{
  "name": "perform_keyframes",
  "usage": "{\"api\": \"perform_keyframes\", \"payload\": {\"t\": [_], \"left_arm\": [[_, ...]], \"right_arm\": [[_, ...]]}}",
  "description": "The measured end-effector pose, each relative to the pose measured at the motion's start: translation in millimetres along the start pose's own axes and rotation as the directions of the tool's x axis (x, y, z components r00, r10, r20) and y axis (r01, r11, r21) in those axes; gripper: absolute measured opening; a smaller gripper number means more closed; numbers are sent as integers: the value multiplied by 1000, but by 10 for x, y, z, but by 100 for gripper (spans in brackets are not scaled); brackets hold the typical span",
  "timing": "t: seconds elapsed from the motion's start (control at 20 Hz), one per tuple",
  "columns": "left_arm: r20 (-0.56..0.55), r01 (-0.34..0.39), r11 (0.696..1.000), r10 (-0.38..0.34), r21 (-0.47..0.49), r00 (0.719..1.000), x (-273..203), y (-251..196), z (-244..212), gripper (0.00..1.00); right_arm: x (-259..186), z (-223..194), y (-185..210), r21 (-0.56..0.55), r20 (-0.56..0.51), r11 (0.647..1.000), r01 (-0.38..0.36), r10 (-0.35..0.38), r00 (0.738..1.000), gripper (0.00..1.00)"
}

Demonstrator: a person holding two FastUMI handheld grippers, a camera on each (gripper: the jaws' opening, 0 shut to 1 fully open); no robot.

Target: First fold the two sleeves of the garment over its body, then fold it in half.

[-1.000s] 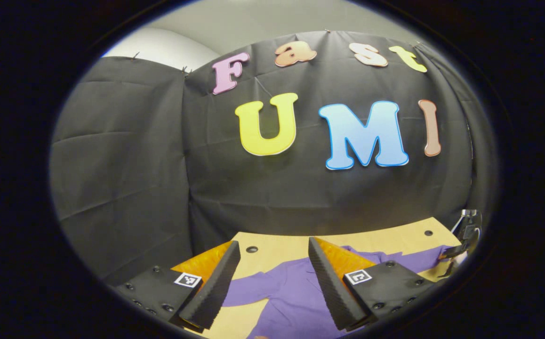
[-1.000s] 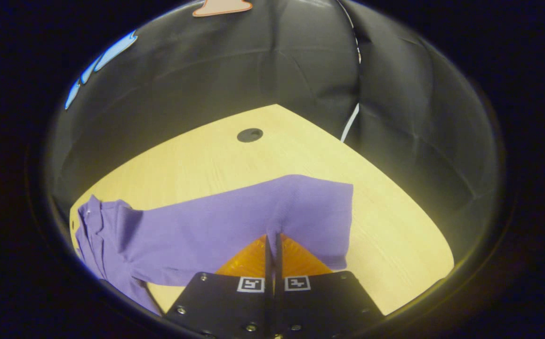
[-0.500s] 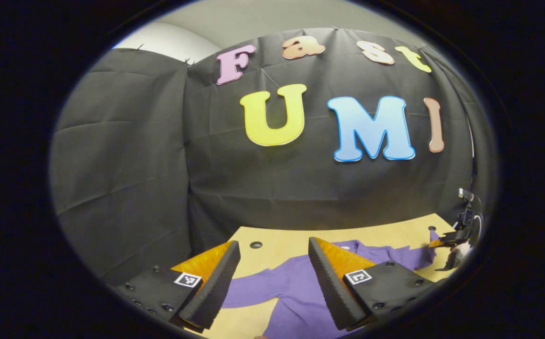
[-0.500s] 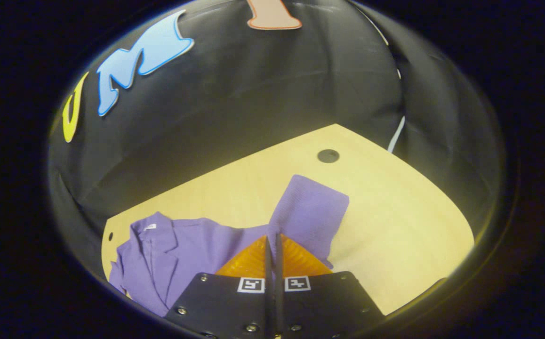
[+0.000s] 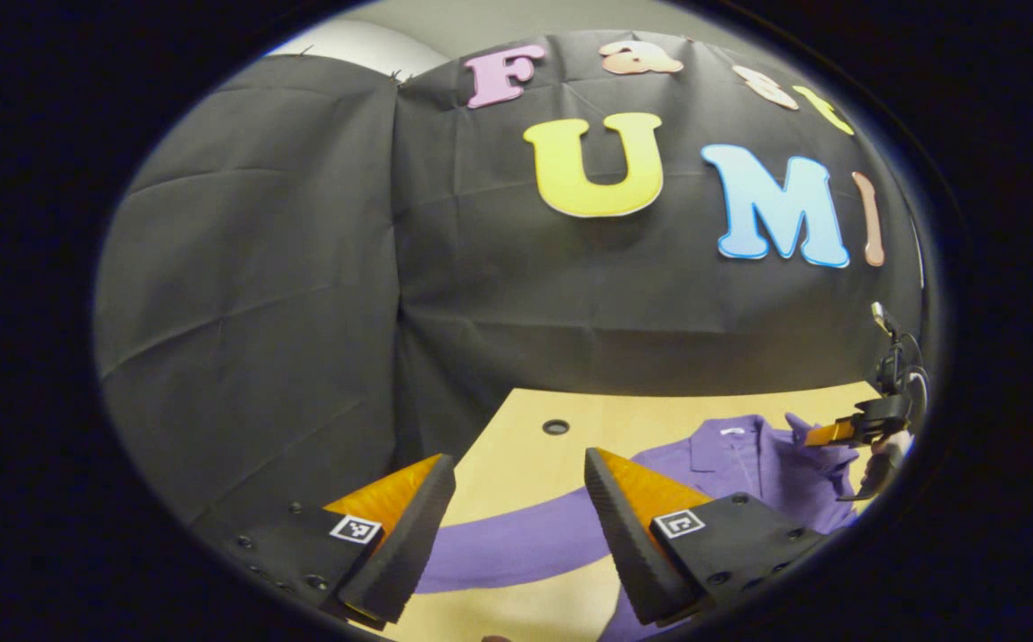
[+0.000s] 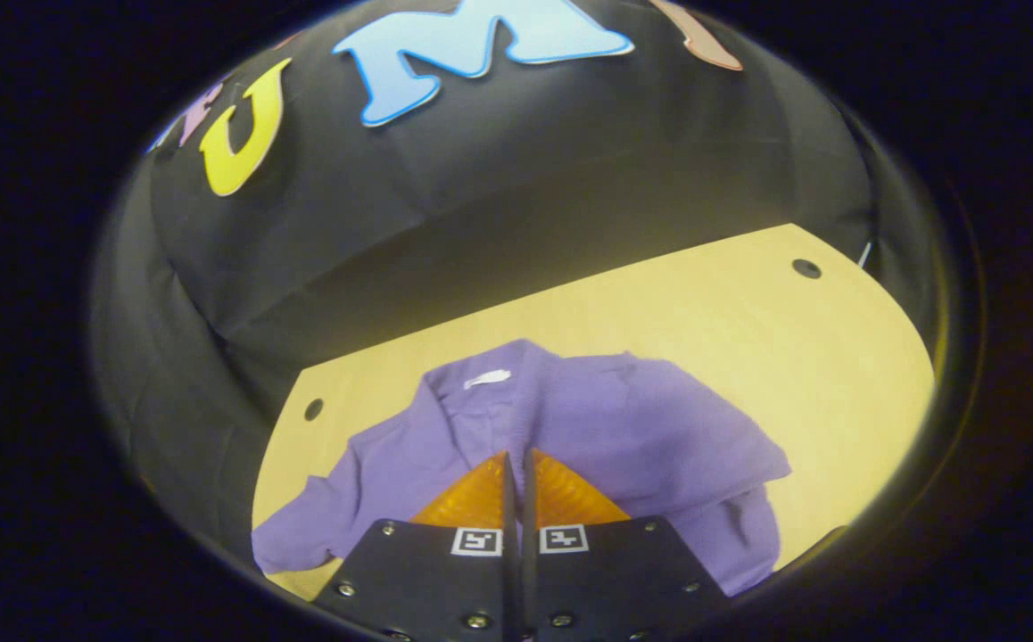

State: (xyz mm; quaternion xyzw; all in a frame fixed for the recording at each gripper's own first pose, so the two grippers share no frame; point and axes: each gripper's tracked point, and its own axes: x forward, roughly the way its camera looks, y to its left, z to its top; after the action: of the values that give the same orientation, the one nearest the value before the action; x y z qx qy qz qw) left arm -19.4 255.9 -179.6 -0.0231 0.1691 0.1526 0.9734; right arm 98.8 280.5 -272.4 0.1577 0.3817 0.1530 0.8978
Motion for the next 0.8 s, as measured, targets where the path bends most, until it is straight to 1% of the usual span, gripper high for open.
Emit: {"api": "perform_keyframes", "payload": {"t": [0.05, 0.1, 0.15, 0.25, 0.35, 0.4, 0.5, 0.7, 0.8], "left_arm": [[-16, -19, 1000, 19, 0, 1000, 97, 238, -112, 95], [-24, -28, 1000, 28, -2, 999, 131, 342, -161, 96], [-43, -49, 999, 49, -9, 998, 180, 561, -303, 96], [-67, -71, 997, 70, -20, 995, 244, 757, -491, 96], [-122, -111, 993, 105, -45, 987, 318, 1030, -828, 96], [-154, -129, 990, 119, -57, 981, 358, 1123, -1014, 96], [-187, -152, 985, 136, -76, 973, 404, 1277, -1217, 97], [-254, -188, 977, 157, -101, 954, 518, 1479, -1690, 97], [-274, -197, 975, 162, -105, 948, 536, 1580, -1845, 97]], "right_arm": [[35, -117, 263, -31, -18, 999, -24, 24, 1000, 1], [55, -226, 465, -48, -33, 998, -43, 42, 999, 1], [111, -377, 696, -66, -59, 996, -65, 62, 996, 1], [152, -558, 943, -91, -91, 992, -85, 77, 993, 1], [214, -814, 1304, -124, -138, 985, -121, 103, 985, 1], [211, -901, 1393, -149, -156, 980, -131, 108, 982, 1], [242, -1102, 1554, -189, -192, 971, -146, 109, 975, 1], [266, -1287, 1580, -257, -218, 959, -118, 61, 974, 3], [258, -1342, 1592, -260, -236, 957, -130, 68, 969, 8]]}}
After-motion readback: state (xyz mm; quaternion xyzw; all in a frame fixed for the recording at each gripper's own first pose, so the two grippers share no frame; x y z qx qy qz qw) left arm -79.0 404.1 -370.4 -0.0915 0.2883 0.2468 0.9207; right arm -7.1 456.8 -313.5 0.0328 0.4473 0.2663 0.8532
